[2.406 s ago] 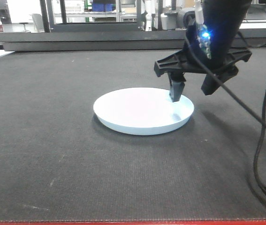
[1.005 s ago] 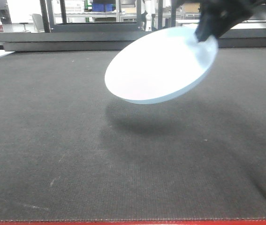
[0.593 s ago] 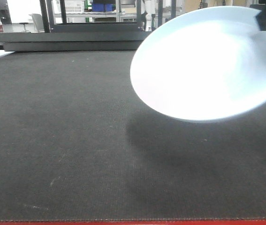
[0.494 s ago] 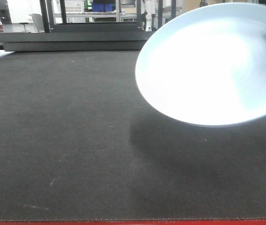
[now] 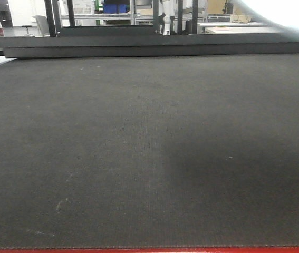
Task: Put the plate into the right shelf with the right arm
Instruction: 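Lift the white plate off the table with the right gripper, then drive the base past the red table holding the plate in the right gripper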
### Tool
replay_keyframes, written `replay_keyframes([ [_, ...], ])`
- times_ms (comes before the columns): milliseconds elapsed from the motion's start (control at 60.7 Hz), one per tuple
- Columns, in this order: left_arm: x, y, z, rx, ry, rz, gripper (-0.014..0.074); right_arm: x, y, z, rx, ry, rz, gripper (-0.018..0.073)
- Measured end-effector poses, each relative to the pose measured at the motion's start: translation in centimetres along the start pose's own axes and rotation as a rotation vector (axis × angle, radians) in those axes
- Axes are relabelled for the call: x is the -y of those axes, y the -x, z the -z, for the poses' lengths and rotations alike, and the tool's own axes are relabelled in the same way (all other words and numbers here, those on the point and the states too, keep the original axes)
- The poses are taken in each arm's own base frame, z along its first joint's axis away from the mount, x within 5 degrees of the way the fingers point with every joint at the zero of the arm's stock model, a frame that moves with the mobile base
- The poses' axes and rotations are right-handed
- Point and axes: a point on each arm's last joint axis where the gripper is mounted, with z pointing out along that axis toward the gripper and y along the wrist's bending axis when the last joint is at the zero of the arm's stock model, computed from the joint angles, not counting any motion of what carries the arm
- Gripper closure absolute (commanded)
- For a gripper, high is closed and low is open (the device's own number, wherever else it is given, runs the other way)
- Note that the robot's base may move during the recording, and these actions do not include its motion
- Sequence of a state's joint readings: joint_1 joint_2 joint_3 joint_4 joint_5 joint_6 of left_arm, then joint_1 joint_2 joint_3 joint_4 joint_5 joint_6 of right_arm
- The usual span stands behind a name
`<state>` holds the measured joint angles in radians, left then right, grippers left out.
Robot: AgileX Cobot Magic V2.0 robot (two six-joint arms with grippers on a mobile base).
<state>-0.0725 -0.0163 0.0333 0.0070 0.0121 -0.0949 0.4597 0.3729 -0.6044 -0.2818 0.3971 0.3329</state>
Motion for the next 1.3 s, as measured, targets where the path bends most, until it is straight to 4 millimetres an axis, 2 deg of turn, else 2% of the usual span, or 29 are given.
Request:
replay_keyframes([
  [231,0.0,0.0,0.0,0.000,0.000,0.000,0.0643,0.0,1.0,2.0,0.143,0.026,-0.005,0.0505],
  [1302,0.0,0.0,0.0,0.000,0.000,0.000,0.0643,0.0,1.1,2.0,0.160,0.030,-0.001,0.0505],
])
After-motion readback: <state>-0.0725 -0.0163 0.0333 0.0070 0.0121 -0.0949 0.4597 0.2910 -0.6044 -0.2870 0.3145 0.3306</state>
